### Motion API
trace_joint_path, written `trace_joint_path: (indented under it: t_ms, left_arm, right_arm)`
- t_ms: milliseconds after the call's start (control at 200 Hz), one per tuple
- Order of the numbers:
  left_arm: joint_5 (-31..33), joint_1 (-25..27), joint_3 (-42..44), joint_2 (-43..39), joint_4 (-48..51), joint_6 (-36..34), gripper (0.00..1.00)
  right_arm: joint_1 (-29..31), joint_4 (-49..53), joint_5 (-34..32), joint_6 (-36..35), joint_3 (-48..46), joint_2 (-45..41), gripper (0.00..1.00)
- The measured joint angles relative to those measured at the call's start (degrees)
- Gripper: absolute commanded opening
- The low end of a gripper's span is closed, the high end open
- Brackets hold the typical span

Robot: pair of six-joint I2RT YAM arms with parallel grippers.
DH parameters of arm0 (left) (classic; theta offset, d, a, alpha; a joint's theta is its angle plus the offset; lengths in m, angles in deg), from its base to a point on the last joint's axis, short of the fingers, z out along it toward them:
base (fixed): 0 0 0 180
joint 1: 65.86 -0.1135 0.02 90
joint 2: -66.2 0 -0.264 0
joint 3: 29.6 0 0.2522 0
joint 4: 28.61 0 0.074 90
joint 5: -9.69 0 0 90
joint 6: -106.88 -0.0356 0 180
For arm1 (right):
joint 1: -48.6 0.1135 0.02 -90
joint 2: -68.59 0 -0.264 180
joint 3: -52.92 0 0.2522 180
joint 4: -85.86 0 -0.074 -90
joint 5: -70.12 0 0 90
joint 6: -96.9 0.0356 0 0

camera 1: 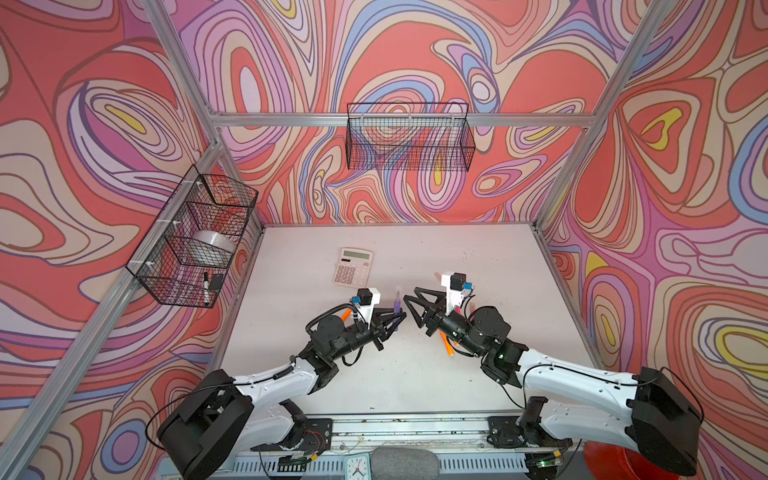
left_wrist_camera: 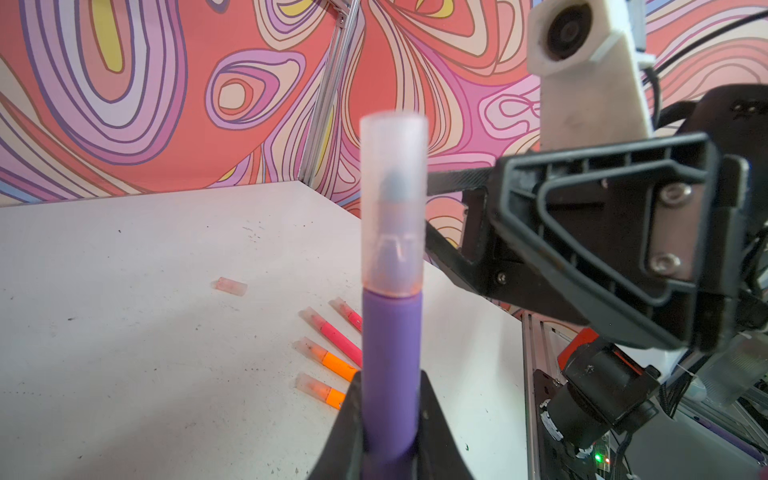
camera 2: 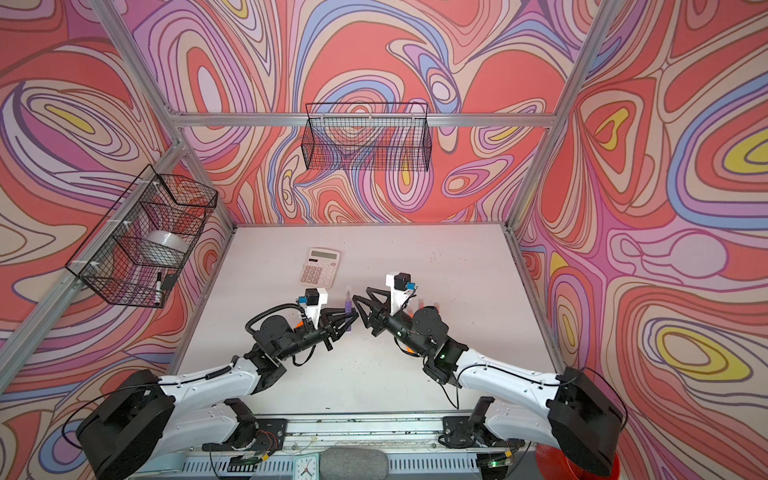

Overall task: Insert the pens into the pen caps
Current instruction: 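Press the cap down over the marker with the right gripper while left holds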

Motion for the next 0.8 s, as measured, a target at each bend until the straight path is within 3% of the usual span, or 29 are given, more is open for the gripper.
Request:
trace_joint_path:
  t_ms: [295, 476, 651, 801]
  left_arm:
    - [0.0, 0.0, 0.0, 0.0, 0.0, -0.5, 0.00]
    - [0.1, 0.0, 0.0, 0.0, 0.1, -0.5, 0.00]
    - [0.3, 0.0, 0.0, 0.0, 0.9, -0.5, 0.00]
    - [0.4, 0.0, 0.0, 0.0, 1.0, -0.4, 0.00]
  right_arm:
    - [0.0, 9.7, 0.4, 0.9, 12.0, 4.0, 0.38]
    - [0.0, 13.5, 0.7, 1.7, 13.6, 6.7, 0.30]
    - [0.1, 15.0, 2.1, 1.9, 14.4, 7.4, 0.11]
    - [0.0, 15.5, 2.3, 1.9, 14.6, 7.4, 0.10]
